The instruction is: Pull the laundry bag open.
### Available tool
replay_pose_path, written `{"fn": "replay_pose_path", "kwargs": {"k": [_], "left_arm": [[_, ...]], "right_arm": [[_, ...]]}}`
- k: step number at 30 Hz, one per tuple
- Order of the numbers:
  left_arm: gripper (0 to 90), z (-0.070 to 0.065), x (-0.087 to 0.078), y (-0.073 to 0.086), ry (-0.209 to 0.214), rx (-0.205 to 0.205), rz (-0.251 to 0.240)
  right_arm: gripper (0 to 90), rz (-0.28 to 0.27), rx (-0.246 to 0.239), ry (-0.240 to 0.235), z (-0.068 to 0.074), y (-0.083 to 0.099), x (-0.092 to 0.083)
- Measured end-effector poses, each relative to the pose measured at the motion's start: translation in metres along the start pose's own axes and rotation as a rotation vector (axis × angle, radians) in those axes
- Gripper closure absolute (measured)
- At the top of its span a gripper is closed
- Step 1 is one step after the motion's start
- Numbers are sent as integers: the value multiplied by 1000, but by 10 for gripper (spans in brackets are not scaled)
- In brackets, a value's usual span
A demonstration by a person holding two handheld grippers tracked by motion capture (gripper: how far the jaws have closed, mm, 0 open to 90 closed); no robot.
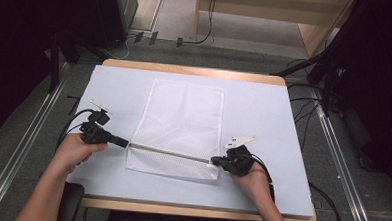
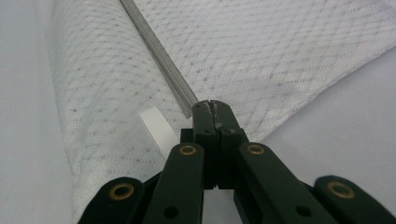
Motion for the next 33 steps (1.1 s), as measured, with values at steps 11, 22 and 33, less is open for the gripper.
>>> {"fn": "replay_pose_path", "kwargs": {"k": [11, 22, 33], "left_arm": [[865, 1, 5, 1, -4, 28, -1], [648, -3, 6, -1, -11, 104, -46], [449, -1, 2, -5, -137, 187, -146]], "right_arm": [[882, 19, -8, -3, 1, -3, 0], [734, -20, 11, -33, 2, -11, -3], [578, -97, 63, 23, -15, -15, -17]]}}
Point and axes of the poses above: each handheld gripper's, and its own axes: x roughly forward along the jaws, y roughly out of its underside, z roughly to its left, the point moved 3 cm from there along x, roughly forward along the jaws, and after that the axes turned 6 degrees about y, right-handed, at the moved point
